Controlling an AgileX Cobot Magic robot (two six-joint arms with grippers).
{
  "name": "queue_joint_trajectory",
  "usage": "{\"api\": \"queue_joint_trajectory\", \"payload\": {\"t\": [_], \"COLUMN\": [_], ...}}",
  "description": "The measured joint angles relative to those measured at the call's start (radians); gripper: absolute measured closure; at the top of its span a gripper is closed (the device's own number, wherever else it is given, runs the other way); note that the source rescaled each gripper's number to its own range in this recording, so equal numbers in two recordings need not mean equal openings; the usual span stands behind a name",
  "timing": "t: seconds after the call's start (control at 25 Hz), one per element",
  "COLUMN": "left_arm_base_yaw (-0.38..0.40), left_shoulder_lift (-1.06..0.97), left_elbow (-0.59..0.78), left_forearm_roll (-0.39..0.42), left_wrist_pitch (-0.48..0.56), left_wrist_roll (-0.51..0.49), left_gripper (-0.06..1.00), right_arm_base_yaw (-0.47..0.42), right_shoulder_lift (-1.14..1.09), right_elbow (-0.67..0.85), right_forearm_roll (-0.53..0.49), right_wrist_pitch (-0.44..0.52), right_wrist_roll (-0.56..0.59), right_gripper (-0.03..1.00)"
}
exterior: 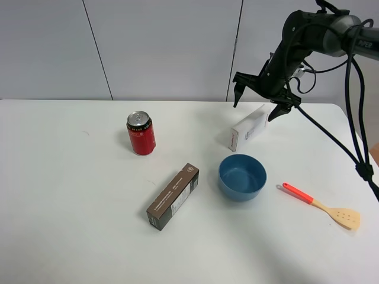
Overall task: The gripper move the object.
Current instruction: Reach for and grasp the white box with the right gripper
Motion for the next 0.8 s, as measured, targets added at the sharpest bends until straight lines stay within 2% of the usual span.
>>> {"api": "queue_joint_trajectory", "payload": {"t": [0.8], "left_arm_base_yaw": [0.0], "left_shoulder_lift": [0.0], "left_elbow": [0.0], "left_forearm_roll": [0.063], "left_wrist_pitch": [0.0], "left_wrist_roll": [0.014], "left_gripper": [-0.06], "right_arm_base_yaw": [0.008], "right_shoulder_lift": [0.093], "right_elbow": [-0.006], "right_forearm_roll": [-0.067], "right_wrist_pitch": [-0.022], "right_wrist_roll": [-0.027], "right_gripper": [0.1]}}
